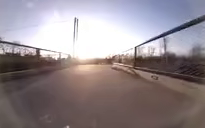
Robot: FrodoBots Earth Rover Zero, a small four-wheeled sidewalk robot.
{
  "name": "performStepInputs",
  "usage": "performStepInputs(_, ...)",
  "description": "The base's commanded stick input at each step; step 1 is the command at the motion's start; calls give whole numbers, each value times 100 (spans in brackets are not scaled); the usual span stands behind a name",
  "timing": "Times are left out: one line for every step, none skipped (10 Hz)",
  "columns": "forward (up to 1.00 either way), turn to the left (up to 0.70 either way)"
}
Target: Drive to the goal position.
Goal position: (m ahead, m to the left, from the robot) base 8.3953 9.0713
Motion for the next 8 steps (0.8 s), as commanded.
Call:
performStepInputs(45,0)
performStepInputs(45,0)
performStepInputs(45,0)
performStepInputs(45,0)
performStepInputs(45,0)
performStepInputs(27,0)
performStepInputs(5,0)
performStepInputs(0,0)
